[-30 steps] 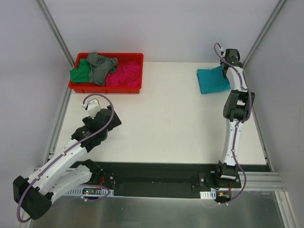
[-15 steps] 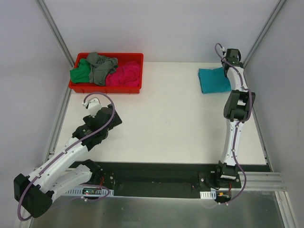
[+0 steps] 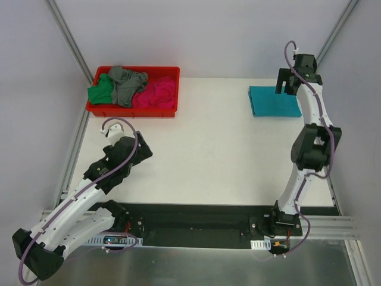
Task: Fold and stack the t-shirts
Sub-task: Put the neatly folded tshirt into the corner of the board with the right arm
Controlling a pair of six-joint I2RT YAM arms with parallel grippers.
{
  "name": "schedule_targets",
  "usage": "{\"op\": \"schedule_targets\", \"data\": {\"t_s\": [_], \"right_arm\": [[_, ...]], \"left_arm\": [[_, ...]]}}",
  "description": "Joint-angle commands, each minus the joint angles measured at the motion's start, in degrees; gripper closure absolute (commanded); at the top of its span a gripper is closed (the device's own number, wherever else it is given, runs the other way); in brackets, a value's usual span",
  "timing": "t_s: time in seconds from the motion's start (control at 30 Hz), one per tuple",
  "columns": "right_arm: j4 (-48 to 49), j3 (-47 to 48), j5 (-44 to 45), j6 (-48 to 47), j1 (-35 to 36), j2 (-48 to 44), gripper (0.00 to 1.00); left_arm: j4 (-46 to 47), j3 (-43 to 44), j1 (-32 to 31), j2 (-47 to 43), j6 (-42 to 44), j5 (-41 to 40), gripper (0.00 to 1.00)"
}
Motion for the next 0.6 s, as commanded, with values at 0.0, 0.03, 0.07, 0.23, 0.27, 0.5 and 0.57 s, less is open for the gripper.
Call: {"op": "schedule_targets", "data": {"t_s": [0.0,0.03,0.07,0.23,0.27,0.5,0.57], "right_arm": [[2.8,-16.0,-10.3,10.3,3.7,-23.1,0.04],[4.4,-21.0,-9.8,10.3,5.7,-27.6,0.04],[6.1,-27.2,-8.2,11.0,7.5,-31.9,0.04],[12.1,-55.1,-10.8,19.1,14.6,-49.5,0.04],[14.1,-62.5,-11.5,21.8,15.7,-52.6,0.04],[19.7,-86.0,-15.1,24.7,20.1,-74.2,0.04],[19.9,-89.2,-16.0,26.0,20.2,-80.1,0.04]], "left_arm": [[-1.3,-0.6,0.9,-1.3,1.2,6.2,0.01],[-1.3,-0.7,0.9,-1.3,1.3,7.9,0.01],[-1.4,-1.0,1.0,-1.2,1.2,9.0,0.01],[-1.3,-3.0,1.2,-1.2,0.3,14.1,0.01],[-1.4,-3.6,1.2,-1.4,0.1,14.3,0.01],[-0.3,-8.5,1.3,-4.6,-0.6,15.5,0.01],[0.9,-10.7,1.3,-7.1,-0.9,16.3,0.01]]}}
